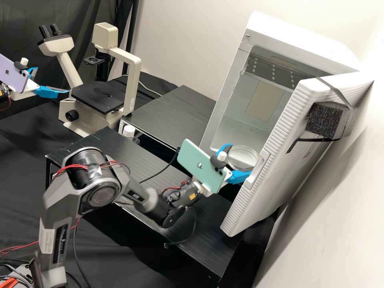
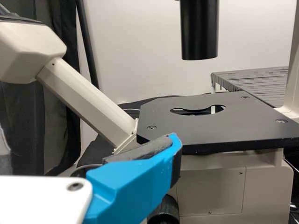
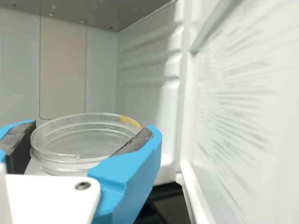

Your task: Return the petri dish to the incubator.

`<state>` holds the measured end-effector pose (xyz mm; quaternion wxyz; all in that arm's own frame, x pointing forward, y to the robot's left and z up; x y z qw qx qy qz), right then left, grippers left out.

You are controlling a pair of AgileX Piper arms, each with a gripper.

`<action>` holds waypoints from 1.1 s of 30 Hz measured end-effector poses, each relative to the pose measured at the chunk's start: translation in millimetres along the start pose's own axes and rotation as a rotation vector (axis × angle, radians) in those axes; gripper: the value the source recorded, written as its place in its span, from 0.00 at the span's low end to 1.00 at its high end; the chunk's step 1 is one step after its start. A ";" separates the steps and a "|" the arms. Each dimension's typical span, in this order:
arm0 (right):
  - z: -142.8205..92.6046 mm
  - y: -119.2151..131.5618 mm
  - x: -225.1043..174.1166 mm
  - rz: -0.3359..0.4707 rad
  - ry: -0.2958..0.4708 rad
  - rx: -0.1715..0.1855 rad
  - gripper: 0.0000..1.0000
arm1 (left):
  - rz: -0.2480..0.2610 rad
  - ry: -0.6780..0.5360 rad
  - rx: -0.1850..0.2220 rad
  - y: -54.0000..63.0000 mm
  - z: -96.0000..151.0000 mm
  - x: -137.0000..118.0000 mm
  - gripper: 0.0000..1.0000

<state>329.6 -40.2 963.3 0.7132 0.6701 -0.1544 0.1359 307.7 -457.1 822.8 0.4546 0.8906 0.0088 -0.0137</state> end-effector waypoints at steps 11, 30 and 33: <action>11.2 -14.1 63.6 -0.058 -0.040 -0.010 0.00 | 0.000 0.000 0.000 0.0 0.0 0.0 1.00; 10.7 -38.6 115.2 -0.145 -0.058 0.011 0.00 | 0.000 0.000 0.000 0.0 0.0 0.0 1.00; 7.8 -43.5 115.3 -0.163 -0.062 0.020 0.00 | 0.000 0.000 0.000 0.0 0.0 0.0 1.00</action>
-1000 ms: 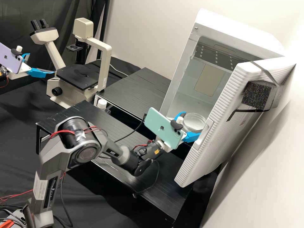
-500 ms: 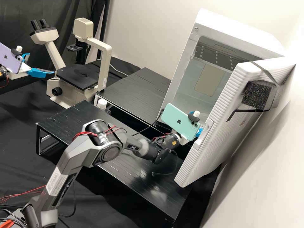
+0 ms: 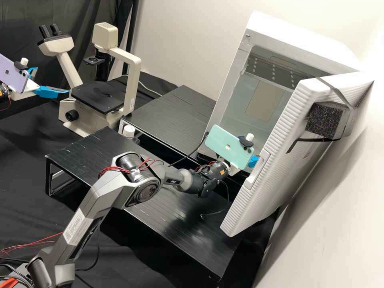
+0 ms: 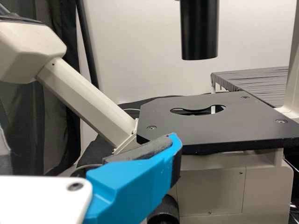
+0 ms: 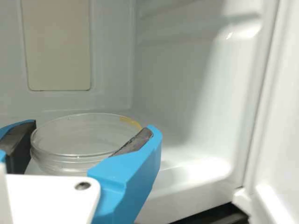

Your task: Return the petri dish to the incubator.

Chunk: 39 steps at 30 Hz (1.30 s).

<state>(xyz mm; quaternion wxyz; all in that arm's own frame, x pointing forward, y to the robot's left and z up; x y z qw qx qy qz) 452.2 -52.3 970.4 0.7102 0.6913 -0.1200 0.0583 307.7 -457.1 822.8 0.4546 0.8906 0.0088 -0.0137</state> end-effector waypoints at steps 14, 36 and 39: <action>3.3 -14.4 15.4 -0.021 0.002 0.009 0.00 | 0.000 0.000 0.000 0.0 0.0 0.0 1.00; 5.6 -17.7 21.9 -0.028 0.008 -0.002 1.00 | 0.000 0.000 0.000 0.0 0.0 0.0 1.00; 5.4 -18.0 21.9 -0.031 0.010 -0.008 1.00 | 0.000 0.000 0.000 0.0 0.0 0.0 1.00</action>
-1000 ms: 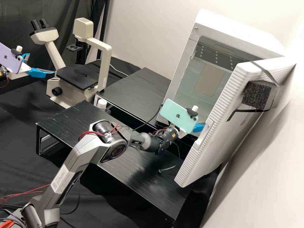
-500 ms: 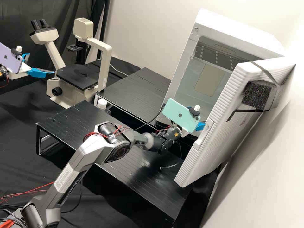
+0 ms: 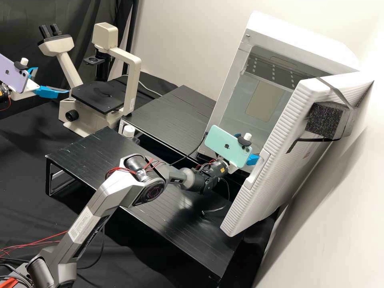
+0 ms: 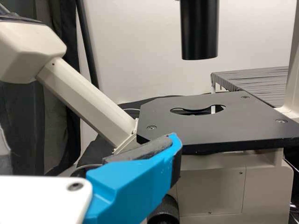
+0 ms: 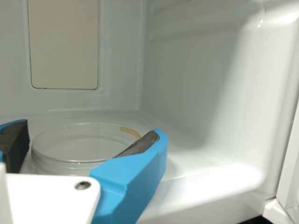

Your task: Return the petri dish to the incubator.

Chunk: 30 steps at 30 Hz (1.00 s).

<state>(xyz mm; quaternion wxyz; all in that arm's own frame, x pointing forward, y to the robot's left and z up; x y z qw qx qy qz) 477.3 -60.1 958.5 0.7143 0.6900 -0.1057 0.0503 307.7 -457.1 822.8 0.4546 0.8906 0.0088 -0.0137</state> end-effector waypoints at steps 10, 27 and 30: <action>-0.5 -4.3 -14.3 -0.008 0.008 0.058 1.00 | 0.000 0.000 0.000 0.0 0.0 0.0 1.00; -10.7 28.9 -135.0 0.131 0.141 0.156 1.00 | 0.000 0.000 0.000 0.0 0.0 0.0 1.00; -19.8 27.1 -168.2 0.169 0.157 0.131 1.00 | 0.000 0.000 0.000 0.0 0.0 0.0 1.00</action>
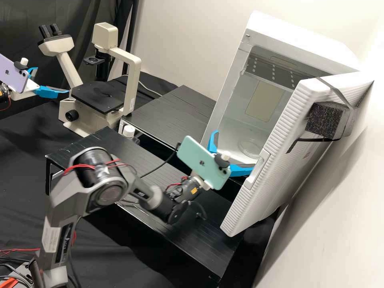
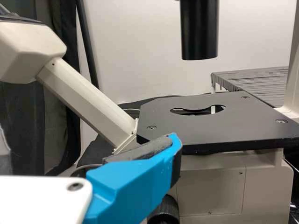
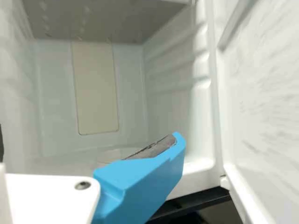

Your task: Return the petri dish to the incubator.

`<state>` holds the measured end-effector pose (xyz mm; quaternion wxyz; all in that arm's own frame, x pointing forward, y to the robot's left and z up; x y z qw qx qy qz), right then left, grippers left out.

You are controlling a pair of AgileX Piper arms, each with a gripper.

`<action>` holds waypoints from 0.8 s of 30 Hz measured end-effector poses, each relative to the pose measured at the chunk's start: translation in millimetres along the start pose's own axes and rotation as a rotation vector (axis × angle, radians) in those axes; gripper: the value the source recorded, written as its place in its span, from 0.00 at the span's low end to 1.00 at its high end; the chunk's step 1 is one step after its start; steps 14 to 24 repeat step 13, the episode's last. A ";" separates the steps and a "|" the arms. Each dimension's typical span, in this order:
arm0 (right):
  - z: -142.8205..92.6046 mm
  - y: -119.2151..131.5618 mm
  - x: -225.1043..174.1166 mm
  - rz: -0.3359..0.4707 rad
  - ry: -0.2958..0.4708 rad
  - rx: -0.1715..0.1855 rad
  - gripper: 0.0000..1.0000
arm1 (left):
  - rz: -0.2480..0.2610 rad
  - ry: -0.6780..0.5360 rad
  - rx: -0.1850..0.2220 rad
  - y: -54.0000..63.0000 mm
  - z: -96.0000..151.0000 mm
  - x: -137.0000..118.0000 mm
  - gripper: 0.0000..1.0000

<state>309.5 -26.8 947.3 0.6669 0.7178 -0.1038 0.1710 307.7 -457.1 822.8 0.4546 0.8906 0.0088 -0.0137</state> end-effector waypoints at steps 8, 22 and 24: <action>-27.9 -12.0 -70.2 -0.028 -0.031 -0.012 1.00 | 0.000 0.000 0.000 0.0 0.0 0.0 1.00; -35.9 -17.2 -107.2 -0.052 -0.047 -0.002 1.00 | 0.000 0.000 0.000 0.0 0.0 0.0 1.00; -35.9 -17.2 -107.2 -0.052 -0.047 -0.002 1.00 | 0.000 0.000 0.000 0.0 0.0 0.0 1.00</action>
